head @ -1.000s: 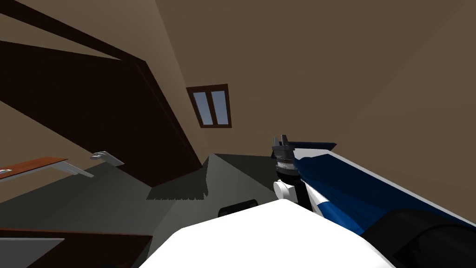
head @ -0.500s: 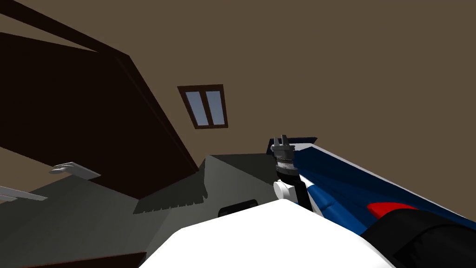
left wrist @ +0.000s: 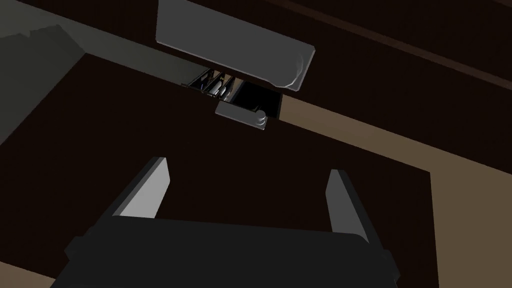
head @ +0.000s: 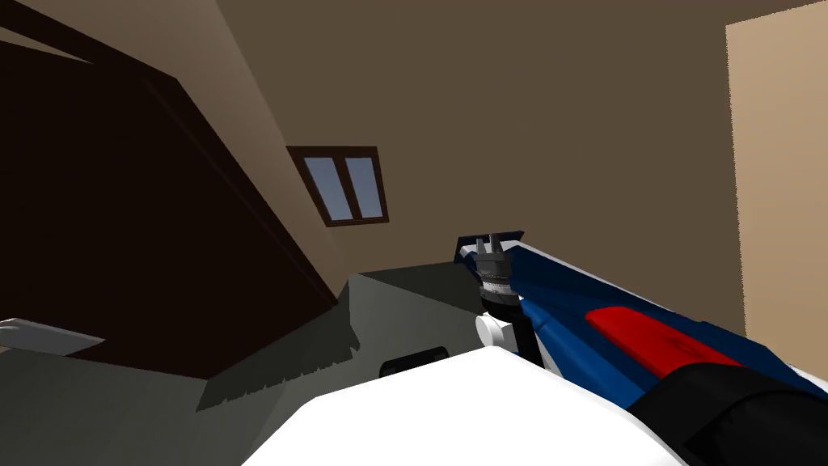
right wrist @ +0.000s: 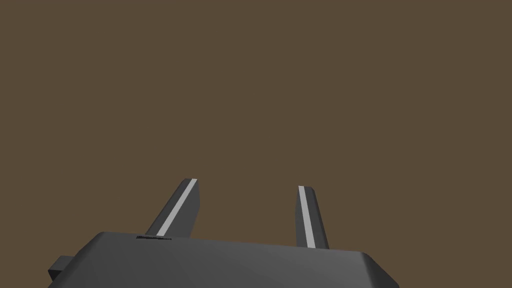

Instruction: Push the door open

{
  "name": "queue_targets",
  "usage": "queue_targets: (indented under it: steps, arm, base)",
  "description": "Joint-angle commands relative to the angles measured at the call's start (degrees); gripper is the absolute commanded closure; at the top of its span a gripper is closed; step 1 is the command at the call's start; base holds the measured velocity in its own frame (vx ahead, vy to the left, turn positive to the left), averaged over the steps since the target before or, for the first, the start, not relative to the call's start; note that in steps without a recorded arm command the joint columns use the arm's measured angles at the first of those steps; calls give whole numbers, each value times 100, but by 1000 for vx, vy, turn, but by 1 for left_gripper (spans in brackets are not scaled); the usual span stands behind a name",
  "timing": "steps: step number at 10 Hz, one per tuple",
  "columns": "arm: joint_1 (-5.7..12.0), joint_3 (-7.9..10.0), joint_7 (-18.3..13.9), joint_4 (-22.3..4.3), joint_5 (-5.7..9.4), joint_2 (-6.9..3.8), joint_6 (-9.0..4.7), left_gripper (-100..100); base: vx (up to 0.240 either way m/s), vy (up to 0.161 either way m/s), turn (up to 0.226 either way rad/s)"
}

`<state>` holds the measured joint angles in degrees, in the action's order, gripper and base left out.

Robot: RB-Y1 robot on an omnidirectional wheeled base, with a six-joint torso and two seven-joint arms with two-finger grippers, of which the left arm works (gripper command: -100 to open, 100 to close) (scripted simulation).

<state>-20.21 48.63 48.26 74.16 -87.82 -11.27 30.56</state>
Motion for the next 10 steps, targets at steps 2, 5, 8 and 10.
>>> queue_targets:
  steps: [2, 5, 8, 10]
  arm:
    - [23, 135, 79, -205, -279, -29, 170, -100]
    - [53, 304, 222, -403, -576, -40, 366, -100]
    - [83, 471, 363, -599, -870, -50, 559, -100]
    - [81, 490, 371, -609, -911, -36, 581, -100]
  base:
    - [-66, 125, -153]
    - [-69, 130, -204]
    - [-88, 137, -206]
    - [-72, 105, -137]
